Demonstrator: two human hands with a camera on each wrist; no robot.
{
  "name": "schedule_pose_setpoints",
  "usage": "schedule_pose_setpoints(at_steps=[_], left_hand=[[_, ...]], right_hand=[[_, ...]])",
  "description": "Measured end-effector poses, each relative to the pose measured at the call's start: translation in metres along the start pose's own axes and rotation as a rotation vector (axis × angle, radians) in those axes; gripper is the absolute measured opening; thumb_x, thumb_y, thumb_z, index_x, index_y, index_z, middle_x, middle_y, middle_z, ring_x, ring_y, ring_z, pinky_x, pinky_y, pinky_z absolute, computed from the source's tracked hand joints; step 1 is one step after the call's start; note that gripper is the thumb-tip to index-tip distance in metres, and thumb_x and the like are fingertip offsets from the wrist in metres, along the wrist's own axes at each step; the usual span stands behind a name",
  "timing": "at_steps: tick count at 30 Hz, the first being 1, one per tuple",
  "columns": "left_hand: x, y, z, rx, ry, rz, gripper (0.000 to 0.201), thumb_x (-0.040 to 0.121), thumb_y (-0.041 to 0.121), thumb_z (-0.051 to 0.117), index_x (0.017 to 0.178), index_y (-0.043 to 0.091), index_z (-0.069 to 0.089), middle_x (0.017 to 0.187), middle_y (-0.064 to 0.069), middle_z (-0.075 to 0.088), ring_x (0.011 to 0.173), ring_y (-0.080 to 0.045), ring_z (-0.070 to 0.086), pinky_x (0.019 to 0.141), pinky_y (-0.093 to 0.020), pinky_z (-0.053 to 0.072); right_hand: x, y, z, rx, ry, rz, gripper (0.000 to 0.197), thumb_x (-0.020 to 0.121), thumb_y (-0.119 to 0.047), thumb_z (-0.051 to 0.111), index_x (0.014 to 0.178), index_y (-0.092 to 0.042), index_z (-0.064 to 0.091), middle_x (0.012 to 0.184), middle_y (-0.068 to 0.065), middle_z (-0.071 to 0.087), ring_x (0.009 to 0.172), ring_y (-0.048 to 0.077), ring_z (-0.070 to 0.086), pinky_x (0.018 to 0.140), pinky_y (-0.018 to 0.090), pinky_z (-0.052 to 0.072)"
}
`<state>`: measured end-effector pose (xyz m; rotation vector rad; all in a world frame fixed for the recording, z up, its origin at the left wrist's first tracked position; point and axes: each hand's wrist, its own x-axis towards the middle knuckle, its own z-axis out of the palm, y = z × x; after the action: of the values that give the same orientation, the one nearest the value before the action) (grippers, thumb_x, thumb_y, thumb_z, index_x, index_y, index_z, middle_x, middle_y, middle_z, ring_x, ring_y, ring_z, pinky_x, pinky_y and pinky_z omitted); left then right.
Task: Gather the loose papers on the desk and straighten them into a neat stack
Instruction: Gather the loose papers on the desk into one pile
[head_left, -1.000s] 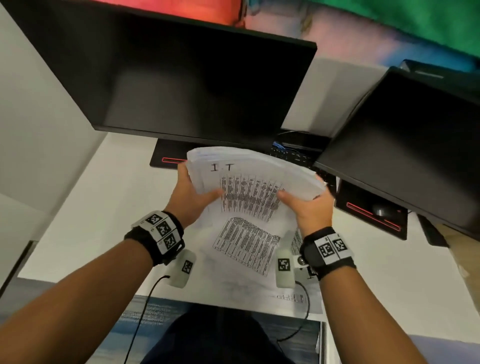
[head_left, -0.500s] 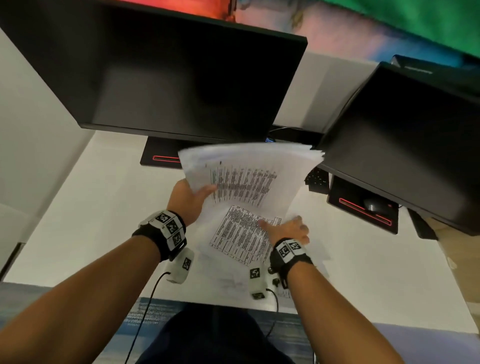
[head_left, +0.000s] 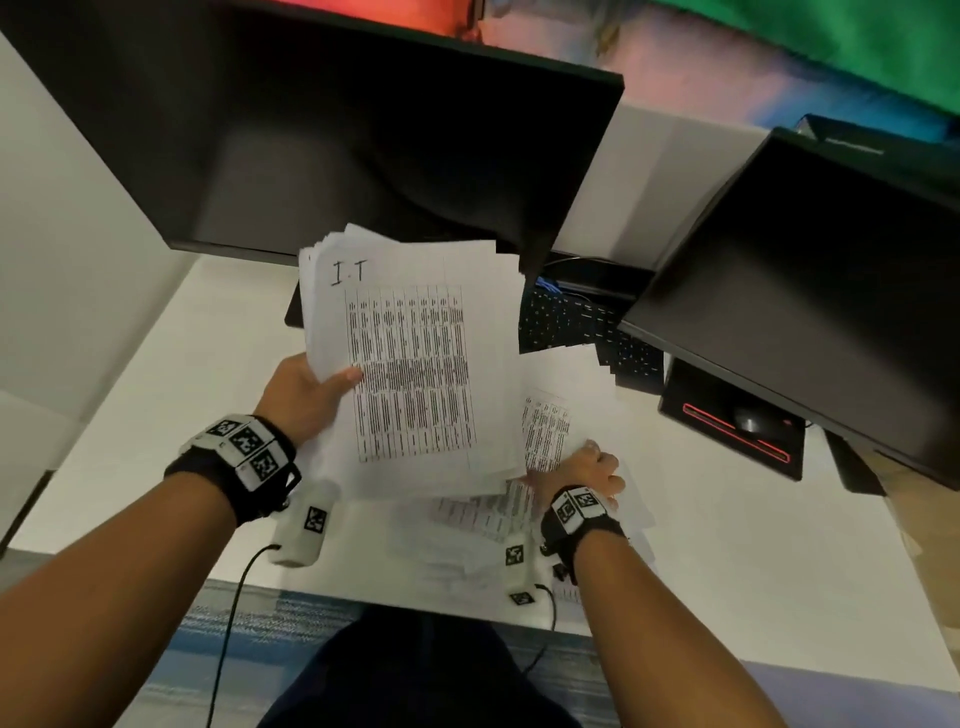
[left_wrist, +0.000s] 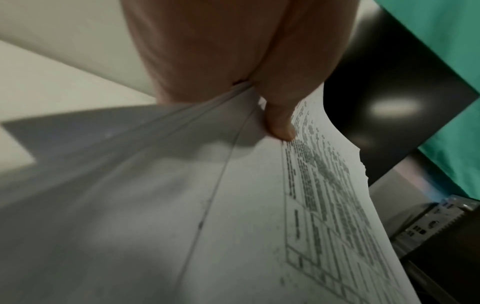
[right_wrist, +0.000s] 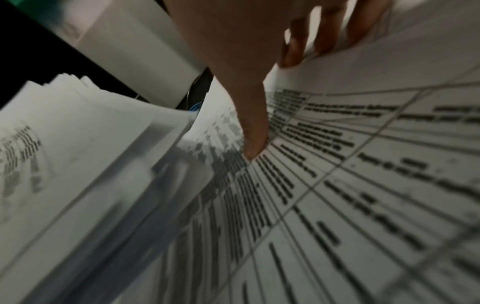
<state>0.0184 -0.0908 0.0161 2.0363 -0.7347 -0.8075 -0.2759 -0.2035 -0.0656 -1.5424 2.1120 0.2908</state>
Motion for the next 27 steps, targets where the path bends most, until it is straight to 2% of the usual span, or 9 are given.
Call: schedule_pose_setpoints(at_steps=[4, 6, 9, 12, 15, 18, 20, 22, 27], left_hand=[[-0.012, -0.008, 0.003, -0.059, -0.029, -0.092, 0.029, 0.088, 0.034, 0.069, 0.103, 0.009, 0.069, 0.070, 0.000, 0.066, 0.065, -0.021, 0.060, 0.060, -0.026, 0.047], [-0.017, -0.007, 0.003, -0.058, -0.024, -0.110, 0.037, 0.089, 0.030, 0.068, 0.103, -0.004, 0.066, 0.059, 0.006, 0.058, 0.056, -0.016, 0.053, 0.054, -0.024, 0.044], [-0.023, -0.004, 0.003, -0.048, -0.018, -0.136, 0.049, 0.091, 0.028, 0.067, 0.105, -0.017, 0.057, 0.048, 0.013, 0.050, 0.049, -0.008, 0.045, 0.053, -0.024, 0.042], [-0.029, -0.001, 0.002, -0.066, -0.018, -0.146, 0.054, 0.091, 0.028, 0.066, 0.109, -0.021, 0.055, 0.050, 0.010, 0.048, 0.049, -0.008, 0.044, 0.064, -0.035, 0.053], [-0.032, -0.001, 0.000, -0.074, 0.003, -0.147, 0.055, 0.092, 0.027, 0.066, 0.103, -0.024, 0.051, 0.039, 0.012, 0.044, 0.043, -0.007, 0.039, 0.047, -0.023, 0.042], [-0.031, -0.006, -0.004, -0.078, 0.017, -0.184, 0.032, 0.091, 0.029, 0.067, 0.080, -0.001, 0.064, 0.030, 0.010, 0.044, 0.042, -0.009, 0.039, 0.047, -0.021, 0.034], [-0.030, -0.007, -0.006, -0.084, 0.010, -0.184, 0.039, 0.090, 0.030, 0.068, 0.056, 0.018, 0.052, 0.028, 0.010, 0.044, 0.039, -0.009, 0.038, 0.047, -0.022, 0.031], [-0.031, -0.010, -0.007, -0.081, 0.020, -0.165, 0.044, 0.090, 0.030, 0.068, 0.053, 0.021, 0.045, 0.029, 0.010, 0.043, 0.035, -0.007, 0.038, 0.047, -0.021, 0.030], [-0.029, -0.016, -0.008, -0.122, 0.013, -0.162, 0.027, 0.088, 0.033, 0.069, 0.066, 0.019, 0.059, 0.041, 0.012, 0.058, 0.051, -0.015, 0.049, 0.053, -0.023, 0.040]], right_hand=[[0.025, 0.013, -0.022, -0.136, 0.005, -0.206, 0.119, 0.053, -0.058, 0.087, 0.151, -0.033, 0.025, 0.158, 0.005, 0.016, 0.141, 0.037, 0.023, 0.111, 0.060, 0.031], [0.037, 0.016, -0.033, -0.239, -0.054, -0.263, 0.130, 0.051, -0.062, 0.086, 0.154, -0.031, 0.014, 0.163, 0.007, 0.009, 0.147, 0.037, 0.016, 0.115, 0.060, 0.026], [0.042, 0.016, -0.043, -0.320, -0.073, -0.272, 0.137, 0.048, -0.065, 0.086, 0.154, -0.022, 0.012, 0.157, 0.012, 0.019, 0.141, 0.037, 0.026, 0.109, 0.056, 0.035], [0.041, 0.015, -0.043, -0.335, -0.071, -0.268, 0.134, 0.046, -0.070, 0.084, 0.148, -0.011, 0.022, 0.146, 0.015, 0.034, 0.132, 0.034, 0.036, 0.106, 0.049, 0.040], [0.041, 0.018, -0.039, -0.338, -0.050, -0.232, 0.134, 0.043, -0.075, 0.082, 0.147, -0.012, 0.024, 0.142, 0.015, 0.035, 0.130, 0.035, 0.037, 0.104, 0.051, 0.040], [0.040, 0.020, -0.041, -0.327, -0.028, -0.220, 0.138, 0.042, -0.075, 0.082, 0.149, -0.013, 0.020, 0.143, 0.014, 0.032, 0.131, 0.035, 0.035, 0.104, 0.051, 0.039], [0.043, 0.019, -0.045, -0.319, -0.047, -0.208, 0.141, 0.042, -0.073, 0.083, 0.150, -0.012, 0.017, 0.143, 0.014, 0.031, 0.132, 0.035, 0.036, 0.106, 0.049, 0.039], [0.043, 0.018, -0.050, -0.268, -0.064, -0.178, 0.140, 0.043, -0.067, 0.087, 0.151, -0.012, 0.016, 0.143, 0.015, 0.032, 0.131, 0.037, 0.040, 0.105, 0.048, 0.042], [0.033, 0.028, -0.051, -0.026, -0.021, -0.156, 0.120, 0.057, -0.039, 0.093, 0.150, -0.010, 0.022, 0.146, 0.014, 0.037, 0.133, 0.037, 0.045, 0.105, 0.048, 0.044]])
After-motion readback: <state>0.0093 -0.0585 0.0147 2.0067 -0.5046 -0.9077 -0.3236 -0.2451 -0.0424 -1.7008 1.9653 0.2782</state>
